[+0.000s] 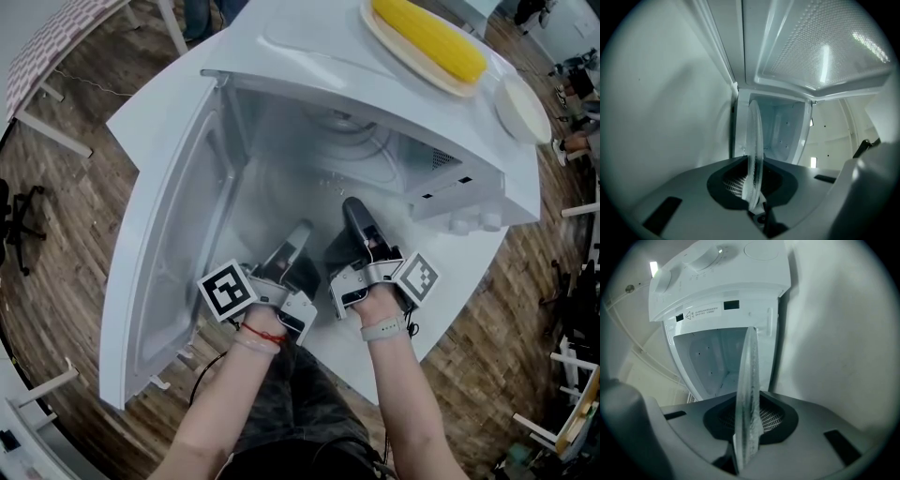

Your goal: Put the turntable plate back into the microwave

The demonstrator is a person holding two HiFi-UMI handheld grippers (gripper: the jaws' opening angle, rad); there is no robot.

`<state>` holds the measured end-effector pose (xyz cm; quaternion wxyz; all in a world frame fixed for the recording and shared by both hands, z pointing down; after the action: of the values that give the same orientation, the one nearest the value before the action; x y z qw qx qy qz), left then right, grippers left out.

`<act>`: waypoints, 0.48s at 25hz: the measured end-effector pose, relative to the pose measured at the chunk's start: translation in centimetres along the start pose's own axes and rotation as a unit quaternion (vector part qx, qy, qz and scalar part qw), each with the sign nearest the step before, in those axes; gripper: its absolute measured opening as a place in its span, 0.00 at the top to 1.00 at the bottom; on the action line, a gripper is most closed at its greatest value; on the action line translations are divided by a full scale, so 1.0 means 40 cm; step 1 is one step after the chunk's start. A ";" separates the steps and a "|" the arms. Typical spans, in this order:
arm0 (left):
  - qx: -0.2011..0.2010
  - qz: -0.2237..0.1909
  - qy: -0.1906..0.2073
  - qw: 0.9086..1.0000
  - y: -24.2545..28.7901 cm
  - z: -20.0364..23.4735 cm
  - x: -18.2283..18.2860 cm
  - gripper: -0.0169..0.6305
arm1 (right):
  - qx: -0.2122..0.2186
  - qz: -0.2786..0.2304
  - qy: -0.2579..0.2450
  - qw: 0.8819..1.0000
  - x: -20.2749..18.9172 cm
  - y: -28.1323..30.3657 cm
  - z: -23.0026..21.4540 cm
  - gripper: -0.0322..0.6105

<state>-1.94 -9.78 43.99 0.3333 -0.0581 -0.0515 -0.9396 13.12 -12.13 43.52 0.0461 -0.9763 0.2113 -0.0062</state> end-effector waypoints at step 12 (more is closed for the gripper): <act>-0.008 -0.004 -0.018 1.000 0.002 -0.003 0.002 0.92 | -0.005 0.008 -0.007 1.000 -0.011 -0.105 0.008 0.86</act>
<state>-1.96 -9.89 43.87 0.3279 -0.0770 -0.0505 -0.9402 14.45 -8.11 43.59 0.0422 -0.9748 0.2189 0.0019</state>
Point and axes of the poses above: the fingertips, and each gripper's own axes: y forward along the fingers, z to its left, x out of its top, the point moved 6 cm from there along -y, backward along the fingers, and after that the axes turned 7 degrees about x, right-handed, at the moved point
